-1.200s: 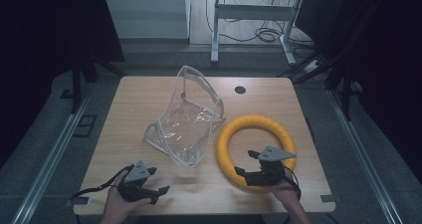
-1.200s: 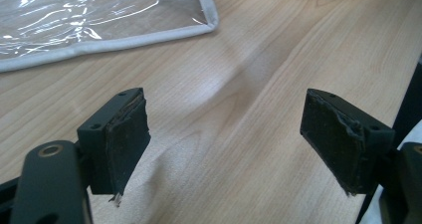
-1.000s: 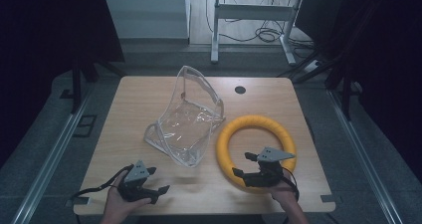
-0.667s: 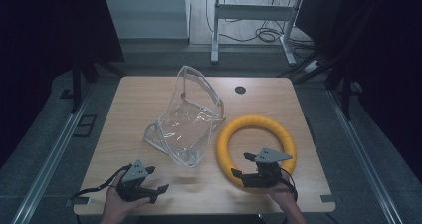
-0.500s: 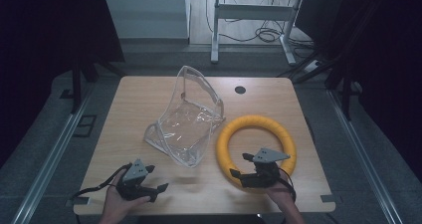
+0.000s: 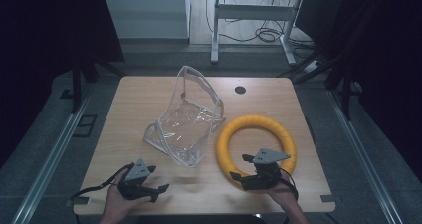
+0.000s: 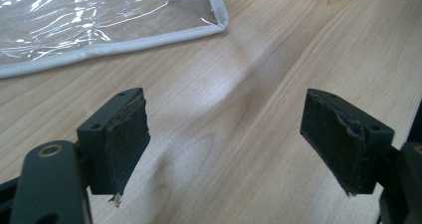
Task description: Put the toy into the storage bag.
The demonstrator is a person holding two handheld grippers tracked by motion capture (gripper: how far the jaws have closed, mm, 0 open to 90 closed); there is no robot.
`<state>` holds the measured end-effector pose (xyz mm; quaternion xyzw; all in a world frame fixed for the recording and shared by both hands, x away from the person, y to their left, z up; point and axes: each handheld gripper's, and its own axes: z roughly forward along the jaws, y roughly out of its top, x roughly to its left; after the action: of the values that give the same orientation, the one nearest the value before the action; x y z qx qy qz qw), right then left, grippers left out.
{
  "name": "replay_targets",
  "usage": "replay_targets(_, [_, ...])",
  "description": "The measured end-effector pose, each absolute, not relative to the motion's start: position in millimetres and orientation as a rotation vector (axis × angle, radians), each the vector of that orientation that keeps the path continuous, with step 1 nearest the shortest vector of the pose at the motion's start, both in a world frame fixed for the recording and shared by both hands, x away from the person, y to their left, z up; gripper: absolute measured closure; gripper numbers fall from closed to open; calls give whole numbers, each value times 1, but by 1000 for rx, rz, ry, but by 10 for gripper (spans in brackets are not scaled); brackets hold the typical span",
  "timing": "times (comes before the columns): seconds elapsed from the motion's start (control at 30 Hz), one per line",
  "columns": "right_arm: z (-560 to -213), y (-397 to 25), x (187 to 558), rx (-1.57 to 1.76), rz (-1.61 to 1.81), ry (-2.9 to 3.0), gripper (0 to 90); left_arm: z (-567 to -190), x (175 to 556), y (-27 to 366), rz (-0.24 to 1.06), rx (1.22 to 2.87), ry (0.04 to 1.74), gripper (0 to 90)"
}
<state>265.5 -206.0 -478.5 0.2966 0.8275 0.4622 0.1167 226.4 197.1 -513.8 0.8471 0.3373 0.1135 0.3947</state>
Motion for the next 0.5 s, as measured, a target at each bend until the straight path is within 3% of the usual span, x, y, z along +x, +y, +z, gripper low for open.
replay_targets(0.5, [-443,-239,276,920,1163,2499,229,-511,230,198,254,2122,840,189])
